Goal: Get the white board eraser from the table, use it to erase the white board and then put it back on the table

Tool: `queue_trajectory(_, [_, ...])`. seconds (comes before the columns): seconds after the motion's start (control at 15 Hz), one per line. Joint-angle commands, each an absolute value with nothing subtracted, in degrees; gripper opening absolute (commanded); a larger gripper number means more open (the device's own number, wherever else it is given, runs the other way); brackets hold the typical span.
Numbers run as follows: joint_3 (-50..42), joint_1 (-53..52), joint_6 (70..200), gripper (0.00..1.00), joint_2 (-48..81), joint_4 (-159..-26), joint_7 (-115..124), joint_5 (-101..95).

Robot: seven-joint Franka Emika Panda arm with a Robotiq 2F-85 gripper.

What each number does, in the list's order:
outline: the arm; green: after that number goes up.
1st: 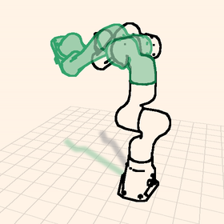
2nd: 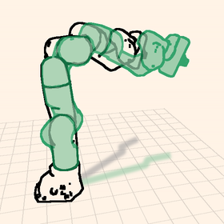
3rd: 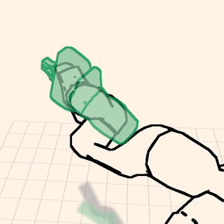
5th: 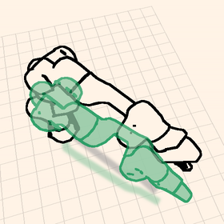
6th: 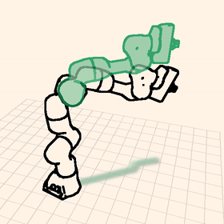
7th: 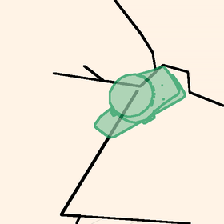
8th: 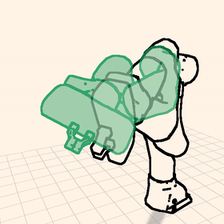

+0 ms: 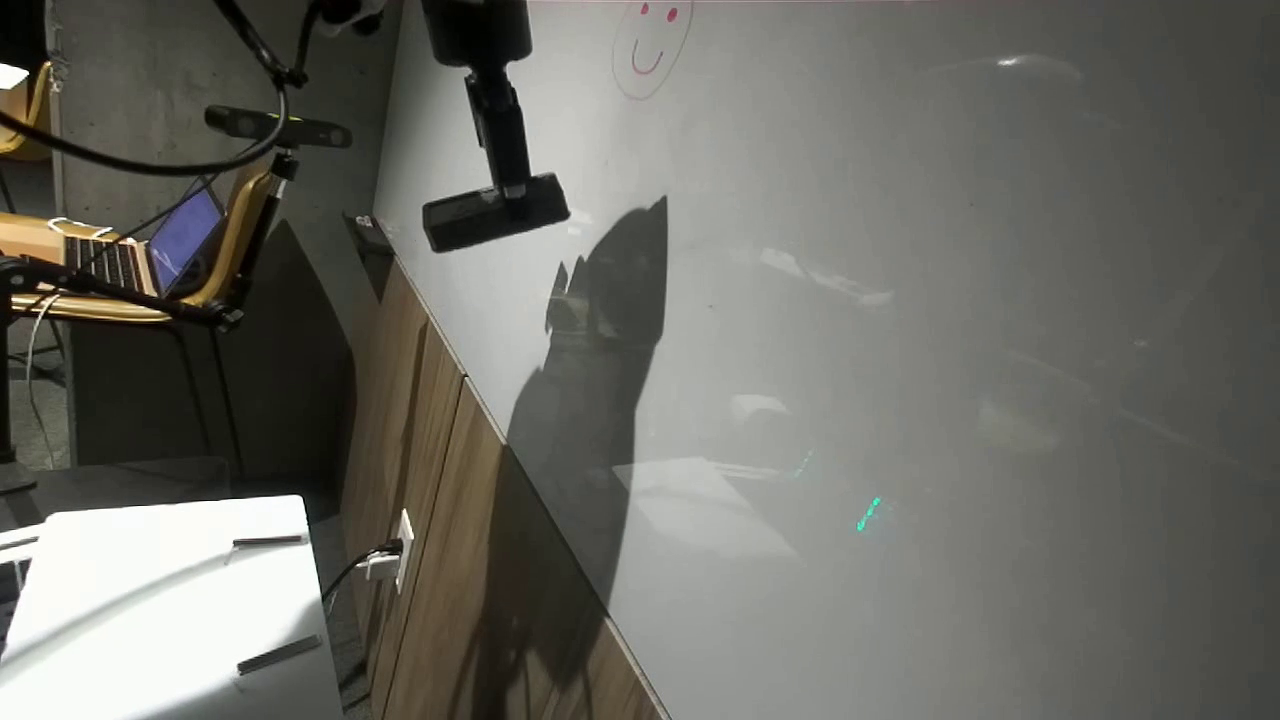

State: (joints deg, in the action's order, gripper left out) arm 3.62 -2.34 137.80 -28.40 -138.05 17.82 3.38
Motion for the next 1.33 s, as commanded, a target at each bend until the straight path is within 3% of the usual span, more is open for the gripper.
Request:
queue_trajectory(0.0, [4.6, -1.2, 137.0, 0.31, -28.3, -133.7, 18.0, 4.1])
queue_trajectory(1.27, [2.2, 0.7, 134.5, 0.31, -28.9, -122.8, 16.3, 5.0])
